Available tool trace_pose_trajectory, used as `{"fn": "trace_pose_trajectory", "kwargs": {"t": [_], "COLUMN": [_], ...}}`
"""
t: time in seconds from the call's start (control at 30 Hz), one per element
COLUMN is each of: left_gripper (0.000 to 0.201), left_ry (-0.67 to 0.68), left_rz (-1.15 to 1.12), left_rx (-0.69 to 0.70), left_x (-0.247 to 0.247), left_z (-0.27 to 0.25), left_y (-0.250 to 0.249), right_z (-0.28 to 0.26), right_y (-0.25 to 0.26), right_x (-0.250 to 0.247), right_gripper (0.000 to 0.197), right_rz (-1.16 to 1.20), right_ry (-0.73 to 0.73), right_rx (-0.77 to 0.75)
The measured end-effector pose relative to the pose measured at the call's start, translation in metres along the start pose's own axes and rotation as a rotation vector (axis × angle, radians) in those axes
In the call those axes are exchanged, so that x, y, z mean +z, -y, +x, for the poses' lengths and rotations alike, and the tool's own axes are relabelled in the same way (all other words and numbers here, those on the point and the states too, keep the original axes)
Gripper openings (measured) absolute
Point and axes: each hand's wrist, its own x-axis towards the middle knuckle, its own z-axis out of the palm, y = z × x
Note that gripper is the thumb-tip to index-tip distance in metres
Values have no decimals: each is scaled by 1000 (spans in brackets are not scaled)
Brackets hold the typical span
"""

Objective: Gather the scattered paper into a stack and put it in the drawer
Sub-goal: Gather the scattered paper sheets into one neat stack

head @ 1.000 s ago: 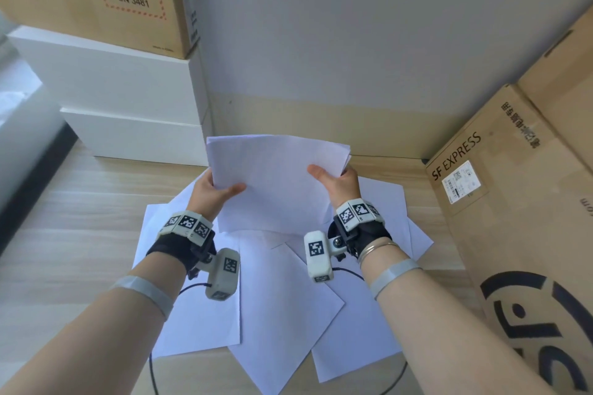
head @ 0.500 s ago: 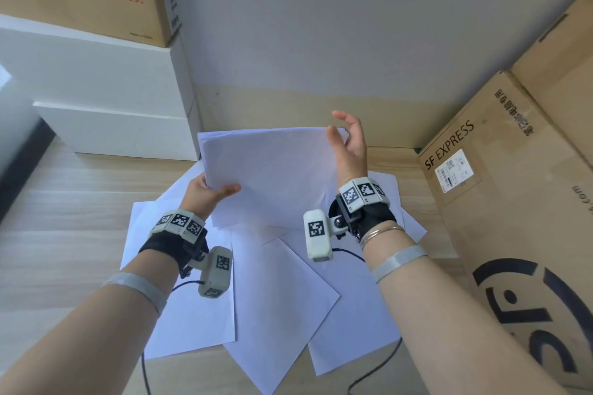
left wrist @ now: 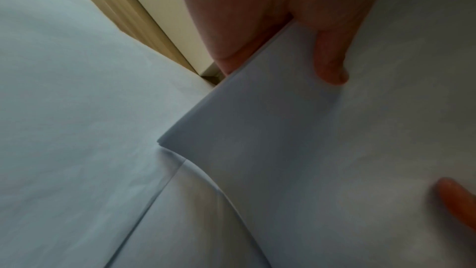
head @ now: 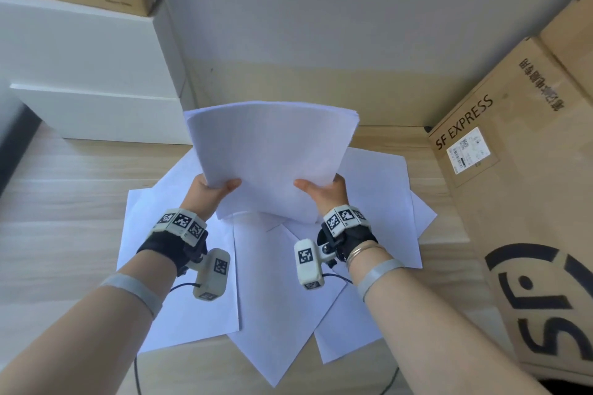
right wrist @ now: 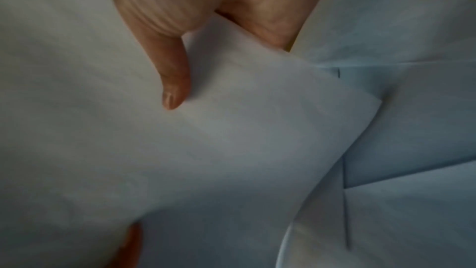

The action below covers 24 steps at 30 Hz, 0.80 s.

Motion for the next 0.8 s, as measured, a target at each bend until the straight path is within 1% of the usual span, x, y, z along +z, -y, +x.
{"fn": "trace_pose_trajectory", "kwargs": {"t": [0.07,0.13,0.17,0.2,0.23,0.27,0.3,0.37,0.43,0.5,0.57,0.6,0.63,0.67,0.73,0.8], "left_gripper": [18,14,14,18,22,23,21,15,14,18,29,36,42,45,43,36], "left_ry": [11,7,0,-10,-12,-12,-5,-4,-11,-6,1,1,-4,-9,-17,-19], "left_rz": [12,48,61,70,72,77,87,108,86,54,36,30,25,26,25,31], "left_rx": [-7,-11,-15,-19,-27,-27,-26,-20,-27,-52,-93,-116,-137,-159,-203,-239], "left_x": [1,2,3,5,7,9,10,10,5,0,-4,-4,-4,-3,-3,-3], "left_z": [-1,0,0,0,0,2,2,5,7,6,5,5,5,6,7,9], "left_y": [7,16,19,21,21,21,18,12,8,7,11,15,20,25,36,46], "right_z": [2,3,5,7,9,11,13,14,17,19,21,24,24,26,29,36], "right_y": [-7,-20,-28,-34,-37,-39,-39,-32,-25,-22,-21,-24,-25,-28,-34,-43], "right_x": [-1,-2,-1,1,3,4,5,6,7,6,4,2,1,-2,-13,-33], "right_gripper": [28,35,45,55,58,53,44,28,30,35,42,42,35,26,30,27], "right_rz": [-40,-114,-155,-187,-205,-203,-198,-204,-251,-303,-381,-409,-417,-408,-370,-411], "right_ry": [24,49,55,46,33,14,-7,5,48,102,145,162,170,168,84,-9], "right_rx": [67,170,203,220,219,211,194,137,83,75,86,98,100,94,120,156]}}
